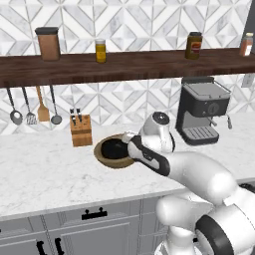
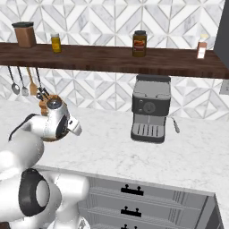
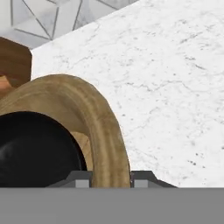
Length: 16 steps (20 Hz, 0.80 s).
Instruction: Pick up the bowls on the counter and stack them on top of one another in the open cabinet. Place the smaller bowl on top of the larger bowl.
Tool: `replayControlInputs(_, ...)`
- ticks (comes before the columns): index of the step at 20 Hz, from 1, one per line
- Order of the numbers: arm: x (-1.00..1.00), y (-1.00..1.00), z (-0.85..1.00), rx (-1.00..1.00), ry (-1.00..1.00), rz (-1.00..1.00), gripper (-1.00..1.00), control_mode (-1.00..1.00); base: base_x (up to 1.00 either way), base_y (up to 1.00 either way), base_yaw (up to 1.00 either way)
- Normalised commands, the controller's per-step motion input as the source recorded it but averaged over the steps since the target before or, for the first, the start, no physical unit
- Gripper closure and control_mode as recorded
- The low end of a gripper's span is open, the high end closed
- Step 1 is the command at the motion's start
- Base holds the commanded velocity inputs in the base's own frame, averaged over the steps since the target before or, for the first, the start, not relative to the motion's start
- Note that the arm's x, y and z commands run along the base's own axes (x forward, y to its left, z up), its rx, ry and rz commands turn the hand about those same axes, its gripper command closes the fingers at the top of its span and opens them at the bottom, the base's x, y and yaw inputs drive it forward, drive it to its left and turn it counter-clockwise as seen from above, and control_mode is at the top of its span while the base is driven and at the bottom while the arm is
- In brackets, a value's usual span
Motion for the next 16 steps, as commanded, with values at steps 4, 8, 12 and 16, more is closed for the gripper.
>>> replayControlInputs(4,-0.60,-0.86,1.00,0.17,-0.24,-0.26,1.00,-1.00,0.00,0.00,0.00)
replayControlInputs(8,-0.70,-0.63,1.00,0.14,-0.28,-0.22,1.00,-1.00,0.00,0.00,0.00)
replayControlInputs(12,-0.77,-0.46,1.00,0.12,-0.31,-0.18,1.00,-1.00,0.00,0.00,0.00)
replayControlInputs(16,-0.64,-0.39,1.00,0.11,-0.21,-0.17,1.00,-1.00,0.00,0.00,0.00)
